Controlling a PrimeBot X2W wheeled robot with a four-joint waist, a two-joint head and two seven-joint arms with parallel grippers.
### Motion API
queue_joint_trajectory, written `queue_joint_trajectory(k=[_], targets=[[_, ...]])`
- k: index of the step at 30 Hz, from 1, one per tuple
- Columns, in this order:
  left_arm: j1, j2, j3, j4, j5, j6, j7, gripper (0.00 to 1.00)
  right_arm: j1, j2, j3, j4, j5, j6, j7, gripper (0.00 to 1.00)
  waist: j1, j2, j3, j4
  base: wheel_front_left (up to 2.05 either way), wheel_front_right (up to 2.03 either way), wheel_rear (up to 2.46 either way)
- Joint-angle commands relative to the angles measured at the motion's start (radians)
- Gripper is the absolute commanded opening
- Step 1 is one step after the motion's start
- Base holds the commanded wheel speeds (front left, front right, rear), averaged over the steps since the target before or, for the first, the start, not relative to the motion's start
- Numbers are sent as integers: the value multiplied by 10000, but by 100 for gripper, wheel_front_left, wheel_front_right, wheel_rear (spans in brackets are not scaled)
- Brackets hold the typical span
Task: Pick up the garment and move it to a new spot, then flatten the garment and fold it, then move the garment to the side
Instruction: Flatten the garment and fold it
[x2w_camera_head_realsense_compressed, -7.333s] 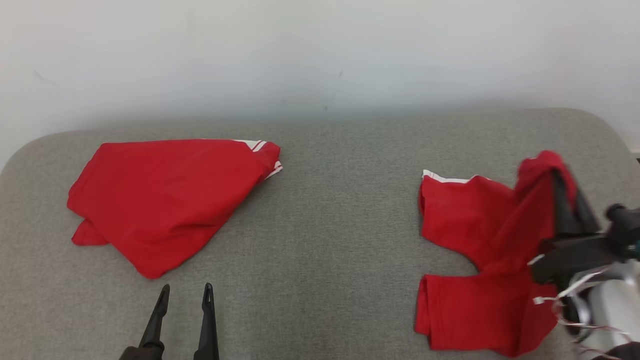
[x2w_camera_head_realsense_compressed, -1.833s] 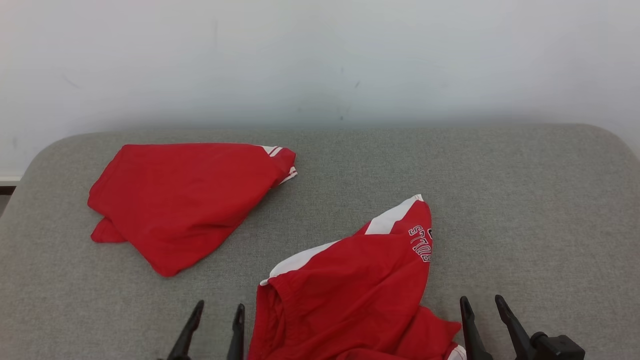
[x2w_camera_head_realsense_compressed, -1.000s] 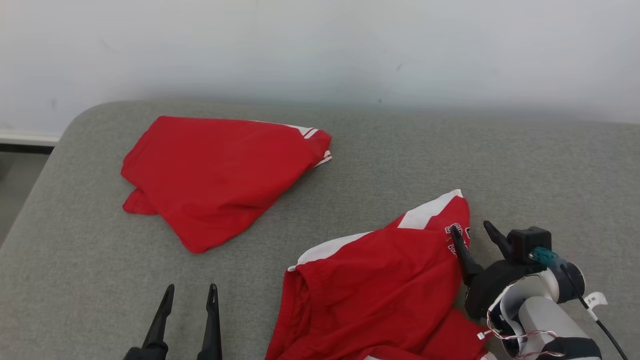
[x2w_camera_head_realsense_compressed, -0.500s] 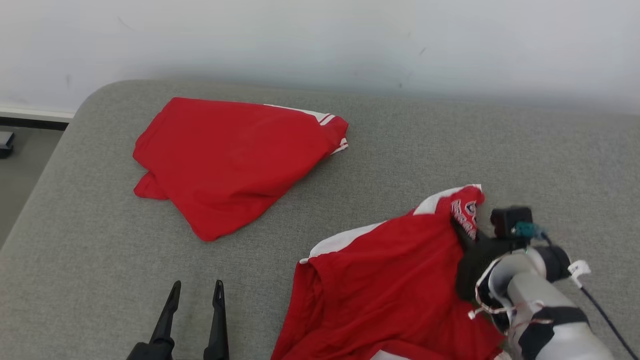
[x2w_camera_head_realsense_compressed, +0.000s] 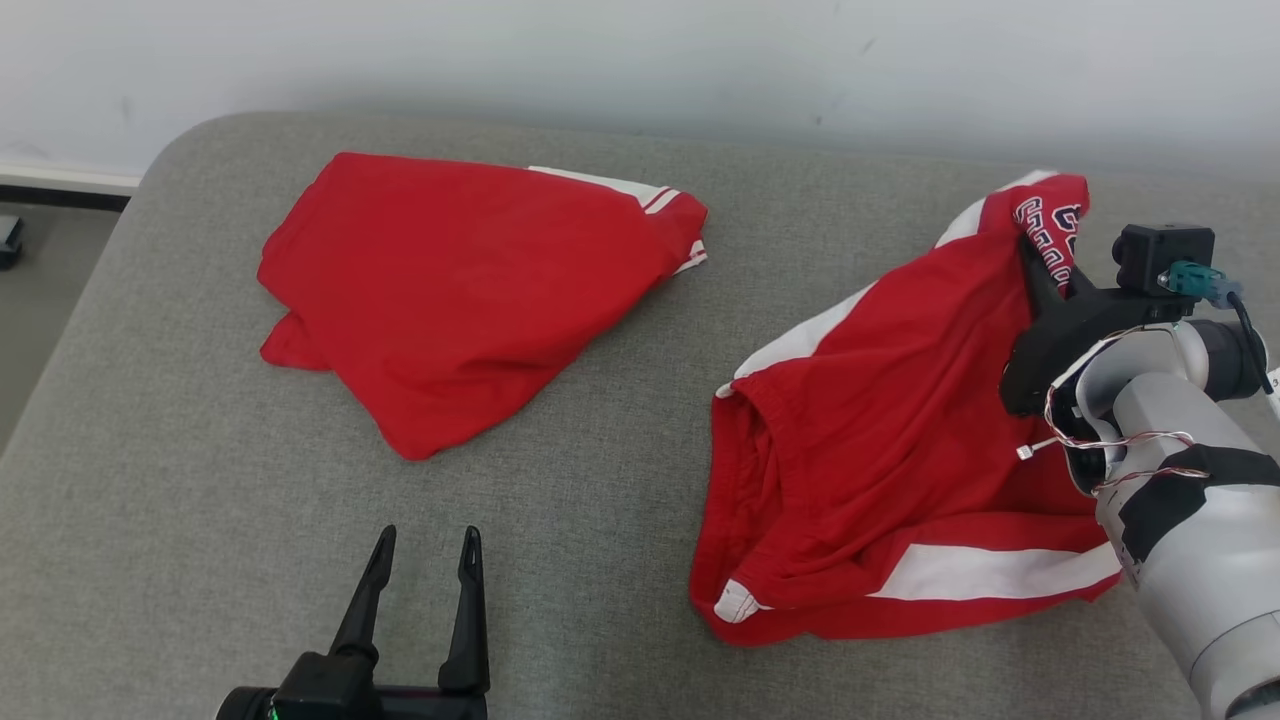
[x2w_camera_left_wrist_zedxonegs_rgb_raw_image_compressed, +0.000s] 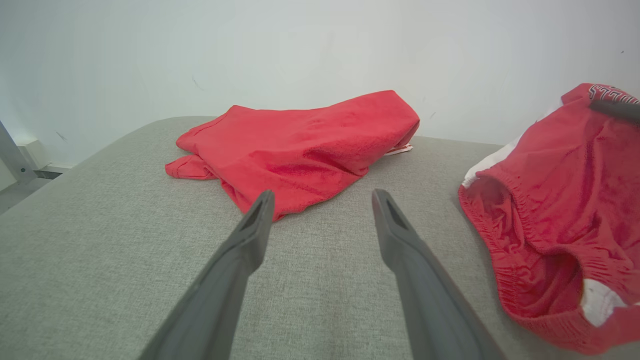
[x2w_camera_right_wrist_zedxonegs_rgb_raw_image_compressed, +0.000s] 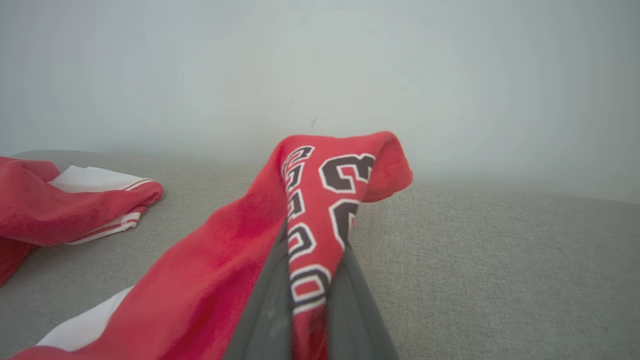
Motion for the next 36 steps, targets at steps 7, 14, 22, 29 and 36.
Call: queue_joint_trajectory(k=[7, 14, 22, 29, 36], targets=[[-13, -11, -130, 97, -222, 155, -33, 100, -134, 12, 216, 607, 103, -23, -243, 100, -1, -1, 3, 95, 0, 0, 0], [197, -9, 95, 121, -5, 45, -33, 100, 533, -49, 583, -54, 111, -23, -621, 100, -1, -1, -498, -300, 0, 0, 0], [553, -8, 590, 53, 253, -84, -33, 100, 2476, -465, -527, -3336, -244, -23, -653, 100, -1, -1, -1034, -981, 0, 0, 0], [759, -8, 867, 52, 426, -269, -33, 100, 4944, -21, -1983, -6120, -1008, -23, -654, 100, -1, -1, -1290, -1383, 0, 0, 0], [861, -10, 939, 62, 505, -358, -33, 100, 7044, 779, -2806, -8022, -1561, -23, -657, 100, -1, -1, -1407, -1614, 0, 0, 0]])
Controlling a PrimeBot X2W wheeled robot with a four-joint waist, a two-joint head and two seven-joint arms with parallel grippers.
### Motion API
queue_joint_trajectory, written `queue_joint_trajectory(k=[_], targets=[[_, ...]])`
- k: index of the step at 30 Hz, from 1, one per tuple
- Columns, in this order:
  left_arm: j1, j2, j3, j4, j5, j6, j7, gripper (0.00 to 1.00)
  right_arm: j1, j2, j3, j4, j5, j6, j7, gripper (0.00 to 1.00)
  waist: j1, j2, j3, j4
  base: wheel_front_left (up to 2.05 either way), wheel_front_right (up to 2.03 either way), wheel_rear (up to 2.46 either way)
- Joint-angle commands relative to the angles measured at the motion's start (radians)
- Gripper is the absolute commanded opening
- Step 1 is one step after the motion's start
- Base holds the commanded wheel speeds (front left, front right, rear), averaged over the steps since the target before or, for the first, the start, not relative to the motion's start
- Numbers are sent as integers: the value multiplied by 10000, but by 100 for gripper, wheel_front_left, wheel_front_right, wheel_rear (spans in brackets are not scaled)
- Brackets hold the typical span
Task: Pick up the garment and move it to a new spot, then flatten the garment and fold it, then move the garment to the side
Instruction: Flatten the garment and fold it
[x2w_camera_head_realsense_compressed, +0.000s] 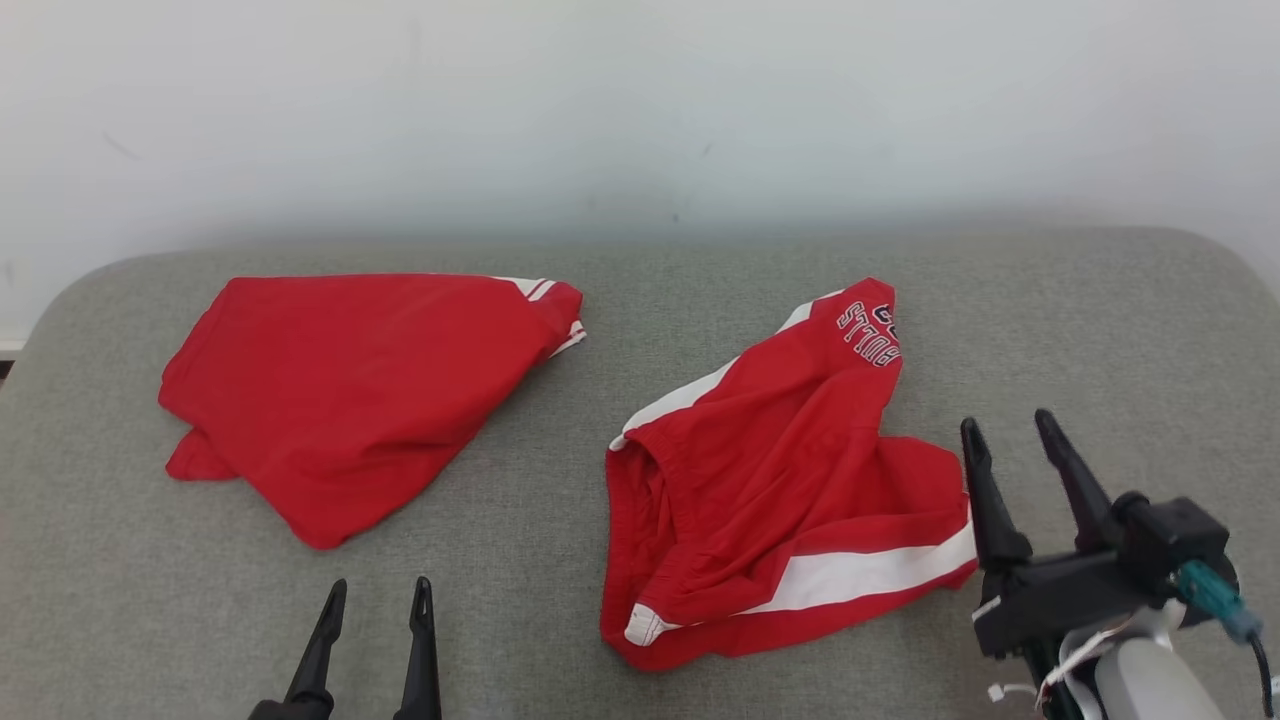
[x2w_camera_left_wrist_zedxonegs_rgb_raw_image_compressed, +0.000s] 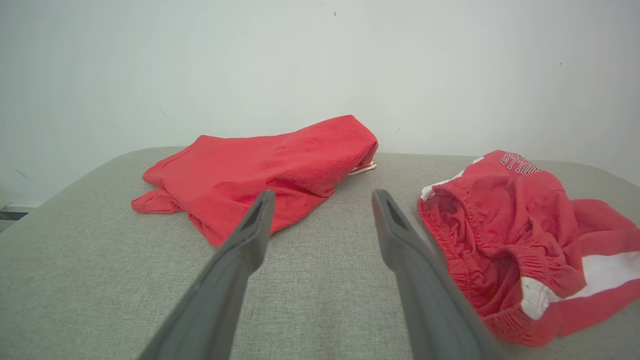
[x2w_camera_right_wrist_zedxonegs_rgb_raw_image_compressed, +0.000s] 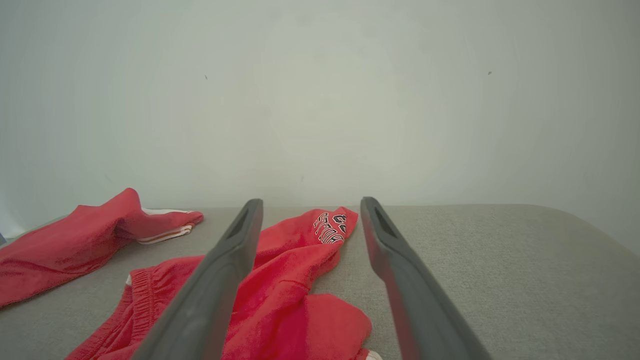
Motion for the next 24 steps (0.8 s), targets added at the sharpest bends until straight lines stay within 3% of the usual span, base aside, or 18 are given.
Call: queue_joint_trajectory(k=[1, 12, 24], targets=[[125, -10, 30, -2, 110, -8, -33, 100, 314, 162, -113, -281, -89, -23, -46, 100, 2, 1, -55, -96, 0, 0, 0], [-21, -8, -172, 46, 31, -88, -33, 100, 2211, 1400, -795, -1696, -511, -23, -46, 100, 2, 1, 97, -261, 0, 0, 0], [-737, -5, -1757, 957, 150, -776, -33, 100, 2249, 1638, -694, -1784, -608, -23, -47, 100, 2, 1, 366, -696, 0, 0, 0]])
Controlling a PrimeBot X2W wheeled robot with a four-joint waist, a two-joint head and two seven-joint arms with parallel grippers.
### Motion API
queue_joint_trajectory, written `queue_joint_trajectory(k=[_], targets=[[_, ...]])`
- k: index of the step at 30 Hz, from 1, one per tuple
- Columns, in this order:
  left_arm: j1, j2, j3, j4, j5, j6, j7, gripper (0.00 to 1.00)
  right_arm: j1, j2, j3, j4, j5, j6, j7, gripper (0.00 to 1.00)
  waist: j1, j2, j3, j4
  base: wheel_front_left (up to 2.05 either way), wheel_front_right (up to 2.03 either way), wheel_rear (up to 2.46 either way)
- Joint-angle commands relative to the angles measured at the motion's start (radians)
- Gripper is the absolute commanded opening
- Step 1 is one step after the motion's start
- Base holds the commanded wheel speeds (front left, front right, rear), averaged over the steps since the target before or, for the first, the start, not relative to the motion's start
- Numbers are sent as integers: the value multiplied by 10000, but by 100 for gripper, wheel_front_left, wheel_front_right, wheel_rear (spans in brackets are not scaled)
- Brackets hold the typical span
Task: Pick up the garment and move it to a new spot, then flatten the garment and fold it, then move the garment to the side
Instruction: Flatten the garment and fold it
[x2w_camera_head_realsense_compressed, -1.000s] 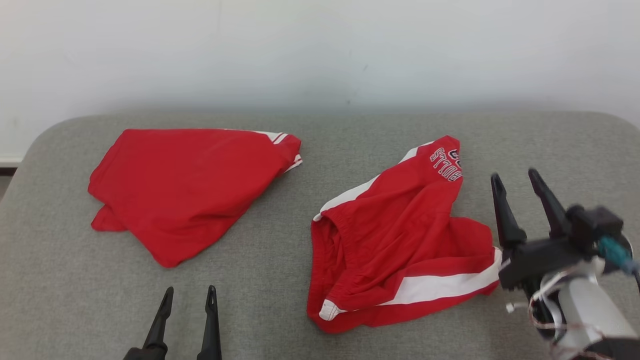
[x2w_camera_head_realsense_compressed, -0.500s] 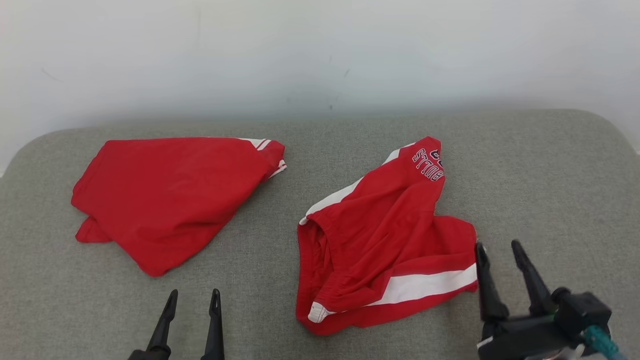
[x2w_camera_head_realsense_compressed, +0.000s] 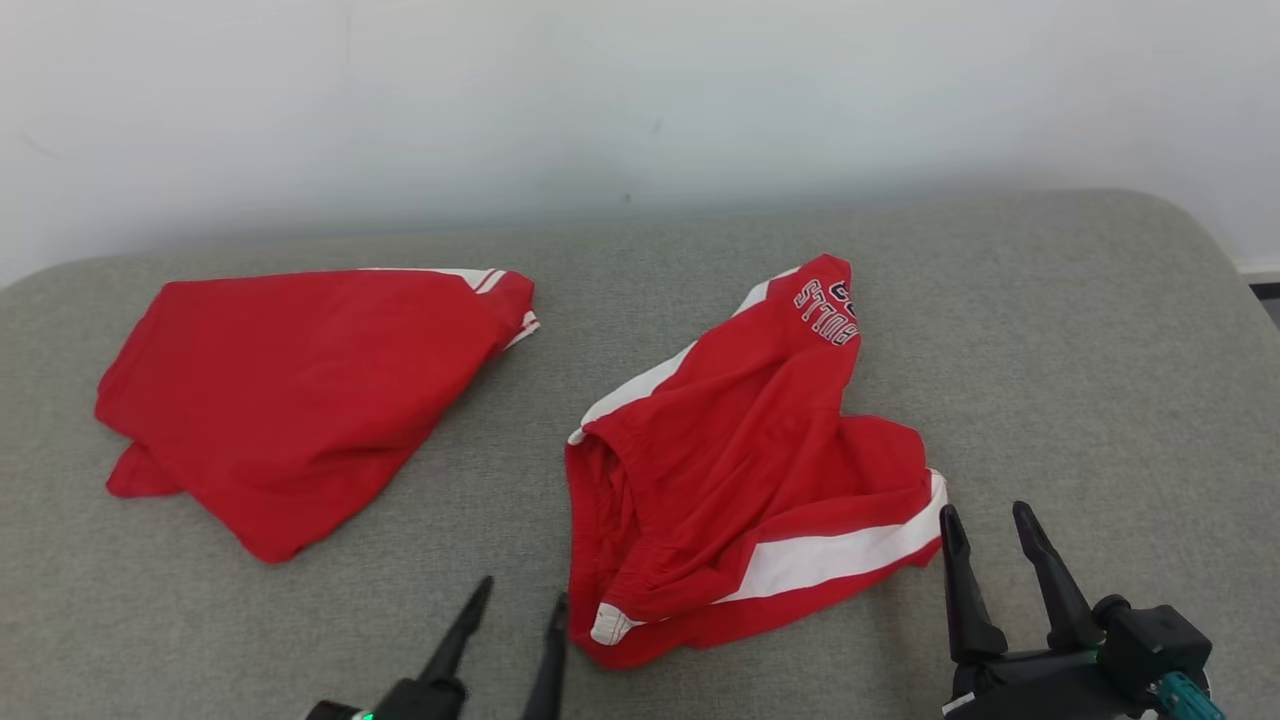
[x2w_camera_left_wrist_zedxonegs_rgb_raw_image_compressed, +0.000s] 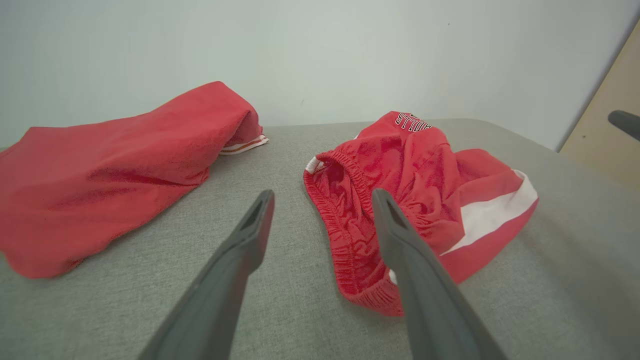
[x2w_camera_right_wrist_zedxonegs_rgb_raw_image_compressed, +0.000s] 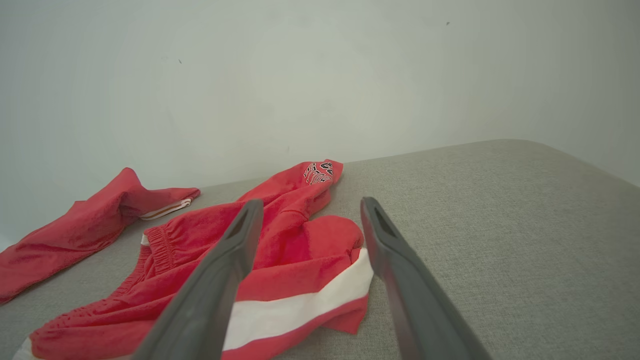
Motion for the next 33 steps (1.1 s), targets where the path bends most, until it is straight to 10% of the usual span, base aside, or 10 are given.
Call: queue_joint_trajectory(k=[1, 14, 17, 33], targets=[[-109, 4, -79, 106, 130, -18, -33, 100, -43, 63, 24, 10, -14, -23, -47, 100, 0, 0, 77, -117, 0, 0, 0], [-1192, 85, -1216, 2568, 18, -194, -33, 100, -254, 117, 113, 163, 113, -23, -47, 100, 0, 0, 382, -791, 0, 0, 0], [-1561, 75, -1268, 2797, -132, -161, -33, 0, -287, 125, 71, 99, 101, -23, -47, 100, 0, 0, 426, -849, 0, 0, 0], [-343, 856, -638, 1554, -416, -166, -33, 0, 327, -3, 48, 673, 215, -23, -47, 100, 0, 0, 60, 39, 0, 0, 0]])
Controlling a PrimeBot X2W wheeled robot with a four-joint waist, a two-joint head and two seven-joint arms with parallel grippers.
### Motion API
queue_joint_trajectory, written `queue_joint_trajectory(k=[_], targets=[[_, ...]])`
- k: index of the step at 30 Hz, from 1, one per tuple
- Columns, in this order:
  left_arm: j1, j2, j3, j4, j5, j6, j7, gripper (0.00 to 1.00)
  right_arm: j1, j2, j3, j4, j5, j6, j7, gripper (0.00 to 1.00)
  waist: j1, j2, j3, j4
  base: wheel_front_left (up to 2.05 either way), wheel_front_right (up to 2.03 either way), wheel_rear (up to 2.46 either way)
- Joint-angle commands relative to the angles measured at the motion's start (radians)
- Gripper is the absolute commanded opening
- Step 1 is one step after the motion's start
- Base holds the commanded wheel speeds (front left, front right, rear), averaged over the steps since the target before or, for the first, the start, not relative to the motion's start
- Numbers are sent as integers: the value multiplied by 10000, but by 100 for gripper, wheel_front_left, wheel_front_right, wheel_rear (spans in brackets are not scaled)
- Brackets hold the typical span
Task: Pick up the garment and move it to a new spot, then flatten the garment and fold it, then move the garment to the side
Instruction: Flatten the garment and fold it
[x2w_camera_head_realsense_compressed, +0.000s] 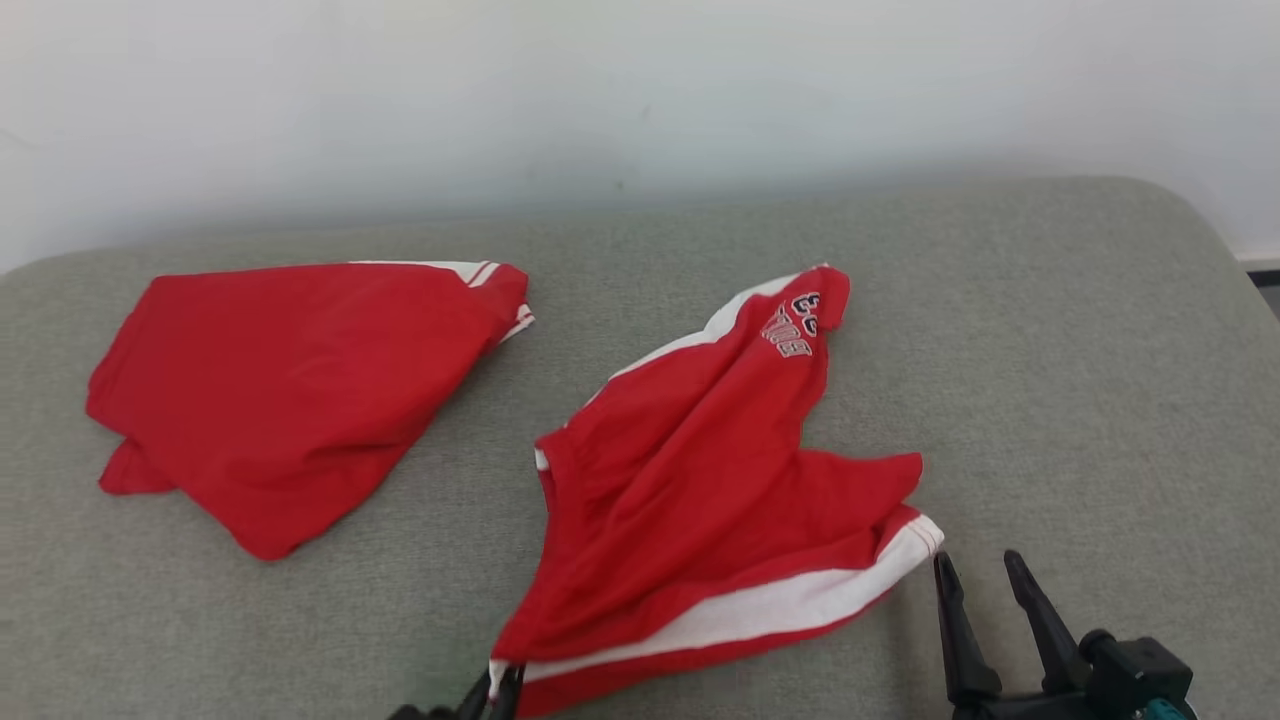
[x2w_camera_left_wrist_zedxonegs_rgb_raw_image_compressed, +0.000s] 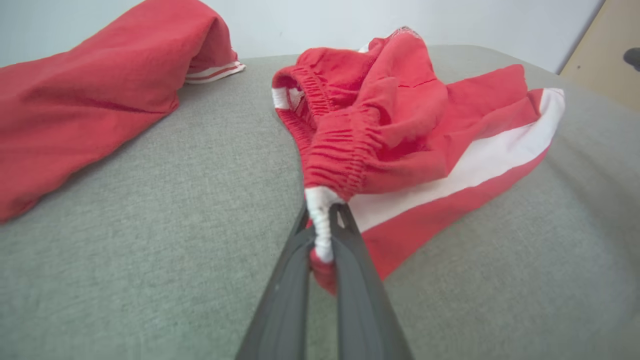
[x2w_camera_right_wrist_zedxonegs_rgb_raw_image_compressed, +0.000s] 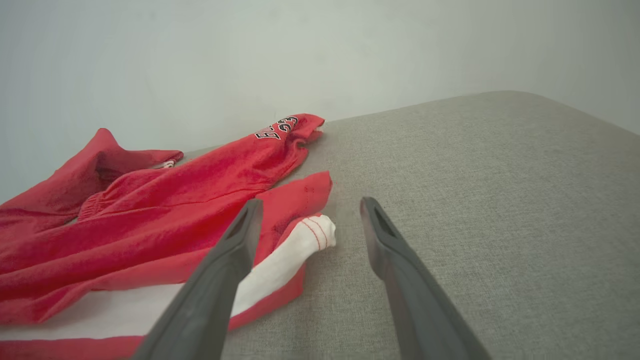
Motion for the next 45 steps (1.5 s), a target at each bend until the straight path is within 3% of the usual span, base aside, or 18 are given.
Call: queue_joint_trajectory(k=[1, 2, 3, 4, 5, 19, 28, 35, 36, 37, 38, 45], targets=[[185, 62, -25, 45, -61, 25, -33, 0, 138, -54, 9, 104, 104, -23, -47, 100, 0, 0, -155, 180, 0, 0, 0], [269, 38, -49, 109, -140, 25, -33, 0, 186, -69, -2, 170, 126, -23, -49, 100, 0, 0, -192, 241, 0, 0, 0], [348, 13, -67, 188, -196, 25, -33, 8, 233, -99, -6, 257, 105, -23, -47, 100, 0, 0, -221, 280, 0, 0, 0], [394, -20, -95, 234, -227, 25, -33, 65, 278, -124, -22, 321, 102, -23, -47, 100, 0, 0, -259, 331, 0, 0, 0], [425, -71, -74, 246, -288, 25, -33, 100, 309, -133, -30, 364, 113, -23, -47, 100, 0, 0, -290, 367, 0, 0, 0], [903, 12, -15, -461, -417, 24, -33, 100, 164, -951, 416, 1435, 299, -23, -48, 100, 0, 0, -582, 676, 0, 0, 0], [410, 582, -1167, -20, -976, 23, -33, 100, -994, -1688, 1397, 2691, 716, -23, -48, 100, 0, 0, -347, 550, 0, 0, 0], [-241, 711, -1668, 567, -1340, 23, -33, 100, -1928, -1996, 2399, 3611, 1304, -23, -48, 100, 0, 0, -82, 650, 0, 0, 0], [-352, 687, -1777, 627, -1481, 23, -33, 74, -2032, -2040, 2523, 3736, 1420, -23, -48, 100, 0, 0, -49, 668, 0, 0, 0], [-452, 652, -1832, 722, -1642, 23, -33, 35, -2146, -2072, 2653, 3869, 1559, -23, -48, 84, 0, 0, -2, 686, 0, 0, 0], [-543, 638, -1892, 814, -1771, 23, -33, 0, -2237, -2084, 2804, 4006, 1686, -23, -48, 0, 0, 0, 14, 697, 0, 0, 0], [-824, 744, -2227, 1040, -2175, 23, -33, 0, -2460, -2236, 3187, 4050, 2168, -23, -48, 0, 0, 0, 31, 716, 0, 0, 0]])
